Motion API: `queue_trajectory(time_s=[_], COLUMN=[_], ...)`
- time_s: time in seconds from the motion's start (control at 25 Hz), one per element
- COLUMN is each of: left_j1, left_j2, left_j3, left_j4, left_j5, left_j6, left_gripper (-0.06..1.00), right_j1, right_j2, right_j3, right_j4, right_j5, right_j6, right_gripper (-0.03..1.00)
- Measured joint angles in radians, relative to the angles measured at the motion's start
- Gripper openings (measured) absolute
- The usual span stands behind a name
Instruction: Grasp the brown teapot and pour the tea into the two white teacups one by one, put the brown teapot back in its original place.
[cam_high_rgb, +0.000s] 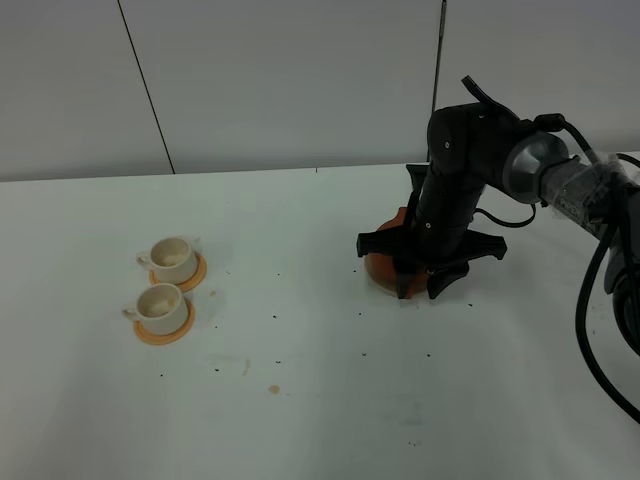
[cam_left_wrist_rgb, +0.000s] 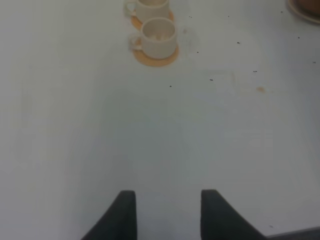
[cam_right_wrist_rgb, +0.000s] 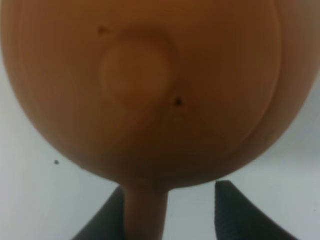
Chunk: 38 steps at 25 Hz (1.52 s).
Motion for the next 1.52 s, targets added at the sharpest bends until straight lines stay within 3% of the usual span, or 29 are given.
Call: queue_trajectory(time_s=[1.52], left_j1=[0.000], left_j2=[0.000], left_j3=[0.000], left_j4=[0.000], left_j5=[0.000], left_j6=[0.002], left_gripper=[0.37], right_j1=[-0.001], right_j2=[-0.001], right_j3=[-0.079], right_j4=[-0.031], right_j5=[0.031], right_j6=[0.024], right_gripper=[0.37])
